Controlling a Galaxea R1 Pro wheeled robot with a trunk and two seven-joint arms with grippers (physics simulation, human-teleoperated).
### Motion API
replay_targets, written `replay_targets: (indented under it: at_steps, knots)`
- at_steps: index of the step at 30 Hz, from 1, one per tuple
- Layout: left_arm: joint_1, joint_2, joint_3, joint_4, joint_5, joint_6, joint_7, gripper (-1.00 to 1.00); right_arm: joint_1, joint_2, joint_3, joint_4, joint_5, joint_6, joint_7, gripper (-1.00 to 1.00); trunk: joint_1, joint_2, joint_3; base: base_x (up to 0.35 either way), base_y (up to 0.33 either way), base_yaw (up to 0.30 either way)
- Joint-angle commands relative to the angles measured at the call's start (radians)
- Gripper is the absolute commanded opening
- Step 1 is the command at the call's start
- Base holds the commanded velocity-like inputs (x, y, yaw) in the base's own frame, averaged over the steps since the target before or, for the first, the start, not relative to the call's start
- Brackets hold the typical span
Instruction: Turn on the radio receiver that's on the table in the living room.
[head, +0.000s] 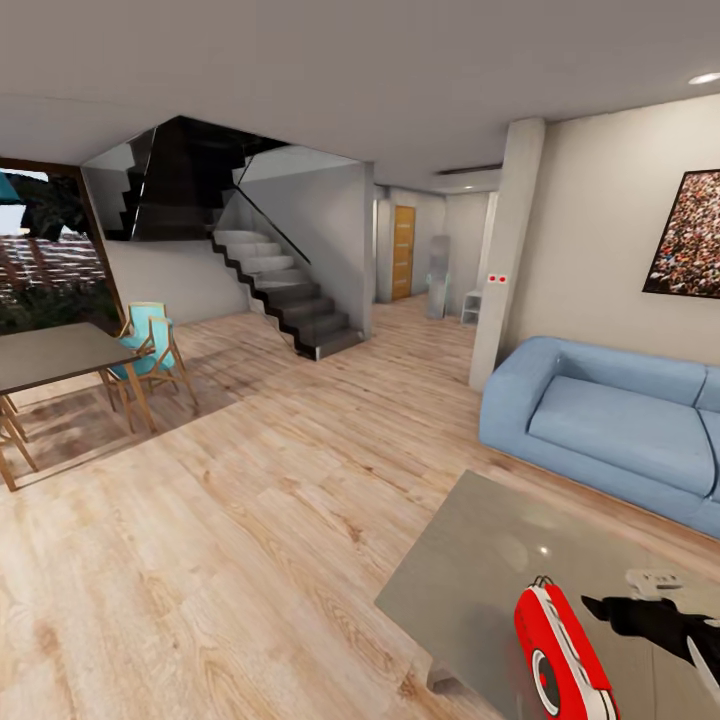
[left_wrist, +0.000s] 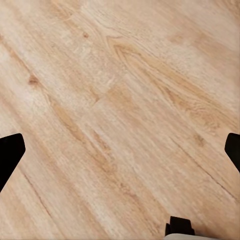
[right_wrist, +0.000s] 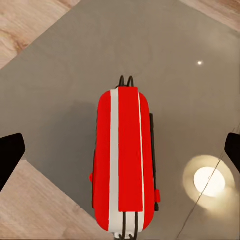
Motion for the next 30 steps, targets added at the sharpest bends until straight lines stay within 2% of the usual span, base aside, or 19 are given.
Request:
replay_targets:
  at_steps: [1, 9, 11, 15, 30]
  knots:
    - [0.0, 0.0, 0.0, 0.0, 0.0, 0.0, 0.0, 1.0, 0.0, 0.0, 0.004, 0.0, 0.0, 0.0, 0.0, 1.0, 0.0, 0.0, 0.0, 0.008, 0.0, 0.0]
    - [0.0, 0.003, 0.0, 0.0, -0.001, 0.003, 0.003, 1.0, 0.0, 0.0, 0.013, 0.001, 0.0, -0.002, 0.0, 1.0, 0.0, 0.0, 0.0, 0.075, -0.019, 0.0]
    - [0.0, 0.003, 0.0, 0.0, 0.0, 0.004, 0.031, 1.0, 0.0, 0.001, 0.013, 0.001, 0.001, -0.002, 0.0, 1.0, 0.0, 0.0, 0.0, 0.139, -0.034, 0.0]
    - [0.0, -0.001, 0.0, 0.0, 0.0, 0.005, 0.047, 1.0, 0.0, 0.001, 0.013, 0.001, 0.001, -0.003, 0.0, 1.0, 0.0, 0.0, 0.0, 0.039, -0.009, 0.0]
    - [0.0, 0.0, 0.0, 0.0, 0.0, 0.003, 0.052, 1.0, 0.0, 0.001, 0.014, 0.001, 0.001, -0.003, 0.0, 1.0, 0.0, 0.0, 0.0, 0.122, -0.08, 0.0]
